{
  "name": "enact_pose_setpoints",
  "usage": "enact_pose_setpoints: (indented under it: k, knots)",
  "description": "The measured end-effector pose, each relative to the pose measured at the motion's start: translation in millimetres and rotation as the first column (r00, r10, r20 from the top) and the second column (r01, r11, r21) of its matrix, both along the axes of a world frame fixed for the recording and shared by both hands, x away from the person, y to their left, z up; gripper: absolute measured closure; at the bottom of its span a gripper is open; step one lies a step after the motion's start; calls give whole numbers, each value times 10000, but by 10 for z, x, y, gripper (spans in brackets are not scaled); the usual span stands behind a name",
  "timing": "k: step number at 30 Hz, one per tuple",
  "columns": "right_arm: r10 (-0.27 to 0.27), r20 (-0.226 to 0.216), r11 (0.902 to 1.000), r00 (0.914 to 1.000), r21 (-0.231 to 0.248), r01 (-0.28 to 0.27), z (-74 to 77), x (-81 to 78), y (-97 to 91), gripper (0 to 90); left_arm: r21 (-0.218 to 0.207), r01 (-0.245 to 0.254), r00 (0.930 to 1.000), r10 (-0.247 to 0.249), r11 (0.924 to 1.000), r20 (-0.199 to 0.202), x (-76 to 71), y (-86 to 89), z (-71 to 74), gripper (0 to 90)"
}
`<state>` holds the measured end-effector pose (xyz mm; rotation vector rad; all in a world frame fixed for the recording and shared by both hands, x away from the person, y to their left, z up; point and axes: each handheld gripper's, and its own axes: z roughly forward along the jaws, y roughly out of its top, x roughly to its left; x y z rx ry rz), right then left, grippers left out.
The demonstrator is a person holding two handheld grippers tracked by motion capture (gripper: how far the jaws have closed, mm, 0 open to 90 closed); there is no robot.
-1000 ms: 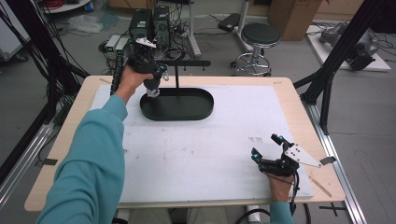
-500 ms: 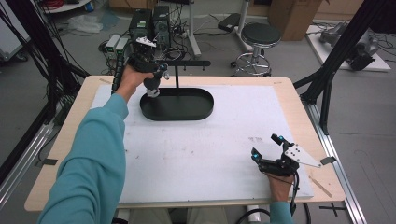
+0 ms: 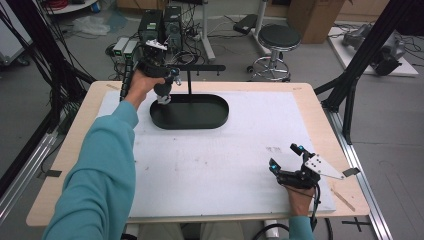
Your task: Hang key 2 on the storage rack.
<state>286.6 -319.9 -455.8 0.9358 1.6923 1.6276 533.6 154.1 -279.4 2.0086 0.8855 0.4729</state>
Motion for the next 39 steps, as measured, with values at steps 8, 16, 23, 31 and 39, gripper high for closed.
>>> enact_pose_setpoints:
  k: [8,16,23,31,39]
  knots:
    - [22,-22,10000,10000,15,-22,0,-2,3,7,-156,-100,9997,104,9998,219,-21,-11,25,838]
    - [35,-10,10000,10000,-6,-35,0,-3,2,7,-318,-490,9967,509,9983,626,-47,25,71,699]
    - [18,-47,10000,10000,-8,-18,0,-3,0,7,-918,-192,9908,313,9956,1320,-126,46,158,259]
    - [28,-29,10000,10000,-12,-28,0,-3,2,7,-1148,52,9741,209,9934,2251,-355,134,233,17]
    - [31,-60,10000,10000,-39,-31,1,-4,6,7,-1382,198,9550,222,9902,2958,-793,410,165,17]
